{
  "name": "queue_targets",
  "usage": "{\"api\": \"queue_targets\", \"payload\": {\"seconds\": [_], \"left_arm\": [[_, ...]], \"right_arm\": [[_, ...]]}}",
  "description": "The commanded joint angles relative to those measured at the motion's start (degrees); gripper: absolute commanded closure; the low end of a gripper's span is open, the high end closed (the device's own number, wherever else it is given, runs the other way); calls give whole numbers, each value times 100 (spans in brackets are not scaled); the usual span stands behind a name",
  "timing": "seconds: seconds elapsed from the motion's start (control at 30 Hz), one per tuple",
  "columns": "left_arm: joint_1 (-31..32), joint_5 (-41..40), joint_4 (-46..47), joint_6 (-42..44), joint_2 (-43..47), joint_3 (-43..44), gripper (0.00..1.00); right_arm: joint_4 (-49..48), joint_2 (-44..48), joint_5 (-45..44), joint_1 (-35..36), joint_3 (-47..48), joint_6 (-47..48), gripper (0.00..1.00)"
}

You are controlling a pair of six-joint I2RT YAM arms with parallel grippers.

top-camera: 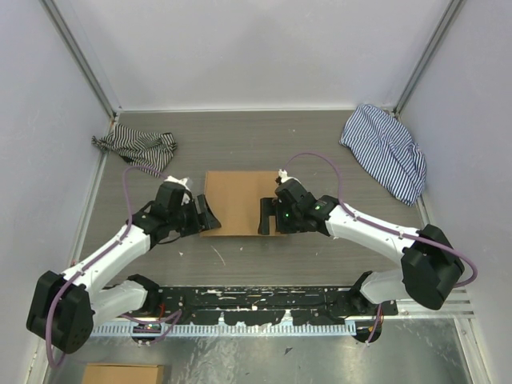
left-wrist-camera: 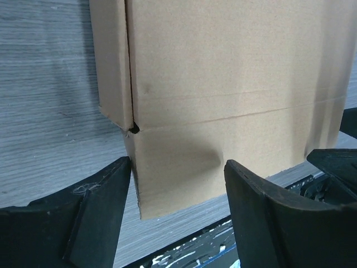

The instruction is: Fold the paper box

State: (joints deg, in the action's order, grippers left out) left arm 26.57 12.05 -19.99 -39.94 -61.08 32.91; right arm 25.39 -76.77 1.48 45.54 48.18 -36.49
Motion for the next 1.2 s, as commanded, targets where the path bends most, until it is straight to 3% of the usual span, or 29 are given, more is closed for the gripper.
{"api": "queue_targets", "payload": {"seconds": [0.0,0.27,0.63,0.9,1.17], "left_arm": [[8,179,-216,16,180,116,27],[7,-378,-606,422,-23,110,29],[6,-28,21,187,-12,-196,34],[7,328,-287,162,61,-39,36],[7,164,-904,293,298,143,38]], "right_arm": [[-184,79,177,16,92,-89,1],[-162,-104,-143,23,-89,25,7],[-475,-35,-78,23,-219,19,12],[-306,143,215,31,-65,-12,15],[92,276,88,32,105,19,15]]}}
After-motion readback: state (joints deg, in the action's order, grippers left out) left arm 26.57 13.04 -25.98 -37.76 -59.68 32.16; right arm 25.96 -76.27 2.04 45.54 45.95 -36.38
